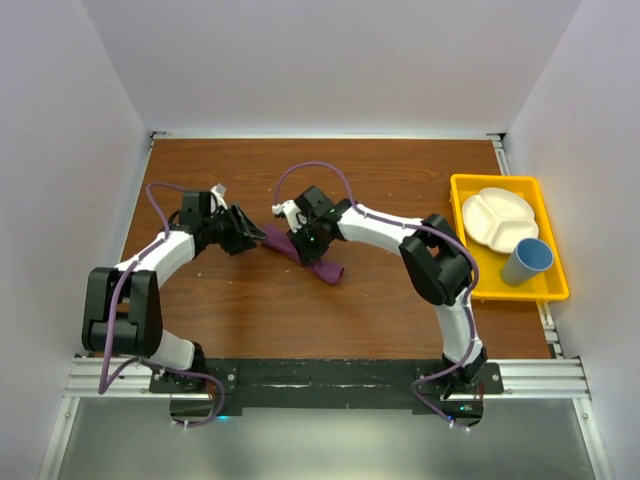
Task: Fold the napkin, place the utensils inside, and roll it up
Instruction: Roll the napkin with the utensil
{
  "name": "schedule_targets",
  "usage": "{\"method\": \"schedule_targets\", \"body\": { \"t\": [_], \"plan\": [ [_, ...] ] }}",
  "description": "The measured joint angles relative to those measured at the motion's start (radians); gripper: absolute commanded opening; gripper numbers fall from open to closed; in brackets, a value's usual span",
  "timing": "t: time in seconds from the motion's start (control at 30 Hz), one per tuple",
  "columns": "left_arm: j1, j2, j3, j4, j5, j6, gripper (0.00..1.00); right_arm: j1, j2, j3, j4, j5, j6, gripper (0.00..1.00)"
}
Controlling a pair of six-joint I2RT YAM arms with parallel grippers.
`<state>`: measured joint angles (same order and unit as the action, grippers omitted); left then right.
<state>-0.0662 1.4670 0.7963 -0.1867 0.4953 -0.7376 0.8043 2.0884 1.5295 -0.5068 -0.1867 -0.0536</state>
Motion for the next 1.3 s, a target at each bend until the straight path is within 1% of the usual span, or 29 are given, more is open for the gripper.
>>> {"method": "schedule_targets", "body": {
  "t": [0.1, 0.2, 0.3, 0.4, 0.47, 0.6, 0.63, 0.73, 0.8, 0.87, 0.9, 1.0, 1.03, 1.1, 1.13, 1.17, 1.2, 1.23, 1.27, 1.3],
  "plan": [
    [-0.01, 0.017, -0.002, 0.012, 0.018, -0.034, 0.61, -0.082, 0.038, 0.011, 0.013, -0.262, 0.072, 0.0],
    [-0.047, 0.022, -0.003, 0.031, 0.015, -0.085, 0.63, -0.13, 0.069, 0.005, 0.032, -0.438, 0.131, 0.0],
    [-0.09, 0.05, -0.003, 0.045, 0.001, -0.142, 0.63, -0.153, 0.087, -0.027, 0.063, -0.567, 0.183, 0.0],
    [-0.105, 0.089, -0.002, 0.042, -0.031, -0.196, 0.62, -0.16, 0.098, -0.051, 0.079, -0.645, 0.216, 0.0],
    [-0.106, 0.122, 0.007, 0.01, -0.064, -0.228, 0.62, -0.163, 0.102, -0.062, 0.09, -0.675, 0.235, 0.0],
    [-0.125, 0.166, 0.061, -0.1, -0.142, -0.267, 0.63, -0.166, 0.109, -0.068, 0.108, -0.703, 0.256, 0.0],
    [-0.131, 0.166, 0.069, -0.113, -0.154, -0.272, 0.66, -0.168, 0.112, -0.068, 0.113, -0.709, 0.26, 0.0],
    [-0.164, 0.165, 0.092, -0.15, -0.199, -0.301, 0.67, -0.171, 0.123, -0.068, 0.126, -0.731, 0.275, 0.0],
    [-0.182, 0.166, 0.097, -0.164, -0.214, -0.32, 0.67, -0.173, 0.126, -0.068, 0.134, -0.742, 0.28, 0.0],
    [-0.194, 0.177, 0.104, -0.173, -0.224, -0.335, 0.64, -0.173, 0.128, -0.068, 0.139, -0.747, 0.283, 0.0],
    [-0.201, 0.193, 0.114, -0.18, -0.236, -0.344, 0.63, -0.174, 0.129, -0.068, 0.142, -0.749, 0.285, 0.0],
    [-0.206, 0.236, 0.148, -0.204, -0.252, -0.365, 0.5, -0.175, 0.129, -0.069, 0.145, -0.75, 0.289, 0.01],
    [-0.208, 0.242, 0.157, -0.206, -0.27, -0.367, 0.41, -0.176, 0.129, -0.069, 0.145, -0.75, 0.289, 0.04],
    [-0.209, 0.259, 0.177, -0.215, -0.309, -0.369, 0.3, -0.176, 0.129, -0.069, 0.146, -0.749, 0.289, 0.08],
    [-0.211, 0.266, 0.183, -0.215, -0.32, -0.372, 0.2, -0.176, 0.129, -0.069, 0.15, -0.747, 0.289, 0.12],
    [-0.212, 0.273, 0.19, -0.214, -0.323, -0.379, 0.15, -0.175, 0.129, -0.069, 0.152, -0.744, 0.29, 0.13],
    [-0.212, 0.278, 0.198, -0.206, -0.32, -0.397, 0.11, -0.174, 0.129, -0.069, 0.154, -0.741, 0.291, 0.18],
    [-0.215, 0.285, 0.208, -0.196, -0.313, -0.409, 0.04, -0.168, 0.129, -0.067, 0.157, -0.731, 0.294, 0.21],
    [-0.22, 0.291, 0.214, -0.188, -0.31, -0.417, 0.01, -0.162, 0.129, -0.063, 0.155, -0.719, 0.296, 0.26],
    [-0.224, 0.294, 0.216, -0.181, -0.308, -0.427, 0.0, -0.158, 0.128, -0.059, 0.15, -0.71, 0.295, 0.37]
  ]
}}
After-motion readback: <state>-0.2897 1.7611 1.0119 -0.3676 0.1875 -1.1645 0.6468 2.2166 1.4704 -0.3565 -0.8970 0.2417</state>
